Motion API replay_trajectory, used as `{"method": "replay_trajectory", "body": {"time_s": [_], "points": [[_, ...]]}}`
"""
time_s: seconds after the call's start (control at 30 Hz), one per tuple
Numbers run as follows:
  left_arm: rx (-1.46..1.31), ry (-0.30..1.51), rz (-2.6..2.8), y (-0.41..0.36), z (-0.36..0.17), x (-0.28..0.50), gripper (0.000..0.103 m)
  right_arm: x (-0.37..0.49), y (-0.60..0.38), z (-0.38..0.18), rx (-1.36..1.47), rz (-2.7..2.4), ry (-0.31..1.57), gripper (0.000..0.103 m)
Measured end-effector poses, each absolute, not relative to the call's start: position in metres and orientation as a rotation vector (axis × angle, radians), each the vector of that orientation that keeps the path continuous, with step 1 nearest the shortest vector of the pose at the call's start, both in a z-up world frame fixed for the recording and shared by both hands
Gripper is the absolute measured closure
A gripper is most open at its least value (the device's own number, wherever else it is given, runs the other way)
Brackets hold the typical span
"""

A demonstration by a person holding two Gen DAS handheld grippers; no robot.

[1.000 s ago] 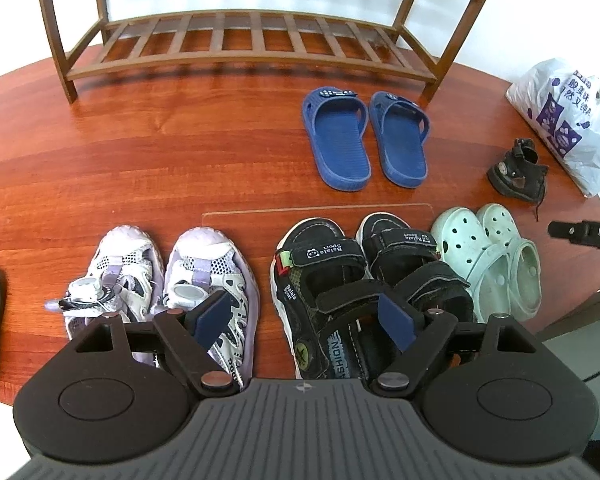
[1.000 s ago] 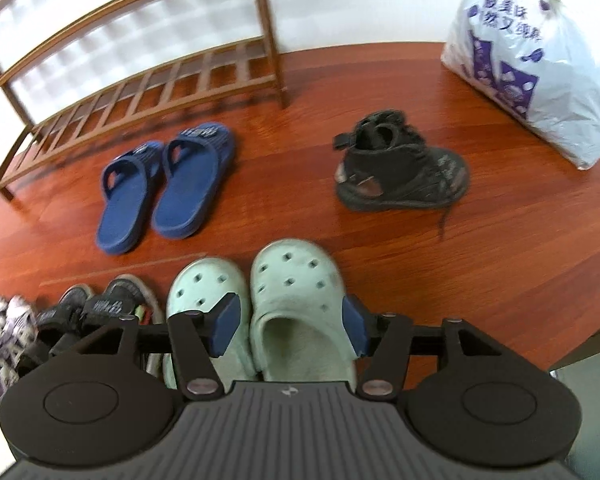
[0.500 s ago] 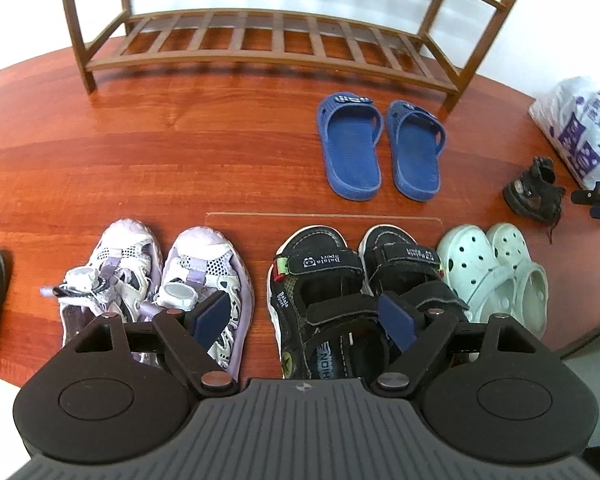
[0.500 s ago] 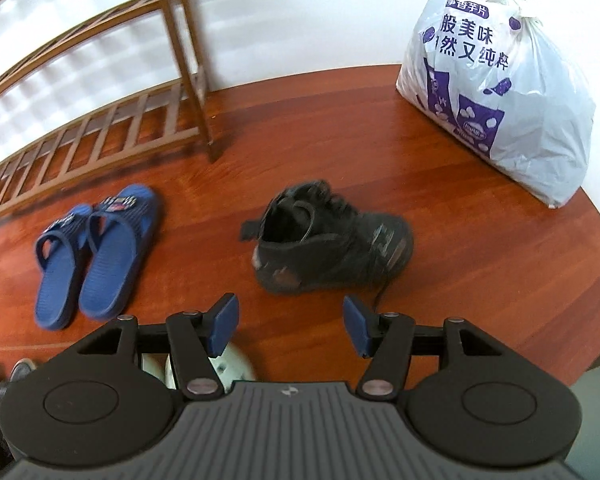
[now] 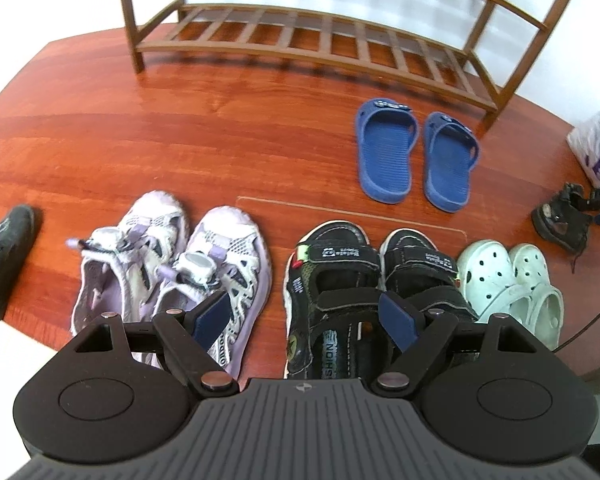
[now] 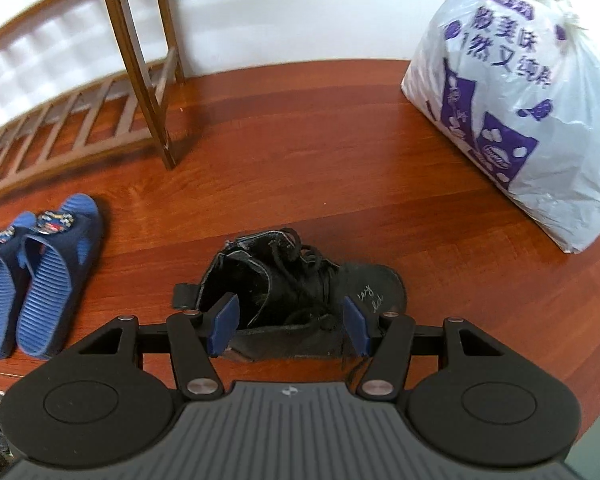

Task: Organize scattered shoes
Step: 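Grasp the black high-top boot by its collar with the right tool, then carry the black boot with the right tool while the left tool grasps the black sneaker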

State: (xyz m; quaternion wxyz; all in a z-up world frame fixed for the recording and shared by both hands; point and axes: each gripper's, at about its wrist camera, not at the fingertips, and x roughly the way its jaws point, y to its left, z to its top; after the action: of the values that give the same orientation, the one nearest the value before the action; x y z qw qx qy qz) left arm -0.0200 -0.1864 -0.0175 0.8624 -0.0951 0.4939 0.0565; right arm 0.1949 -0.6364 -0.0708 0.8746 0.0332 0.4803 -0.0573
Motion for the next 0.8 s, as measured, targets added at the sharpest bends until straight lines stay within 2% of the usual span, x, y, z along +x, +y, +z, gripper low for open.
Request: {"method": "replay_trajectory", "body": {"time_s": [0.13,0.23,0.3,0.37,0.47,0.8], "points": [[-0.214,1.038,0.159,-0.186,-0.018,-0.024,0.02,0.207,-0.64,-0.083,0.073,-0.116,1.028,0.056],[-0.218,1.037,0.183,-0.186,-0.017,-0.026,0.02,0.21,-0.64,-0.086,0.064,-0.115,1.025,0.071],[-0.223,1.034,0.198,-0.185,-0.017,-0.028,0.02,0.211,-0.64,-0.086,0.059,-0.115,1.02,0.085],[-0.229,1.031,0.214,-0.184,-0.016,-0.029,0.02,0.209,-0.643,-0.084,0.064,-0.115,1.006,0.093],[-0.239,1.023,0.241,-0.18,-0.016,-0.031,0.02,0.206,-0.647,-0.078,0.072,-0.103,0.987,0.098],[-0.254,0.99,0.316,-0.161,-0.011,-0.034,0.02,0.183,-0.646,-0.033,0.064,-0.002,0.912,0.098]]}}
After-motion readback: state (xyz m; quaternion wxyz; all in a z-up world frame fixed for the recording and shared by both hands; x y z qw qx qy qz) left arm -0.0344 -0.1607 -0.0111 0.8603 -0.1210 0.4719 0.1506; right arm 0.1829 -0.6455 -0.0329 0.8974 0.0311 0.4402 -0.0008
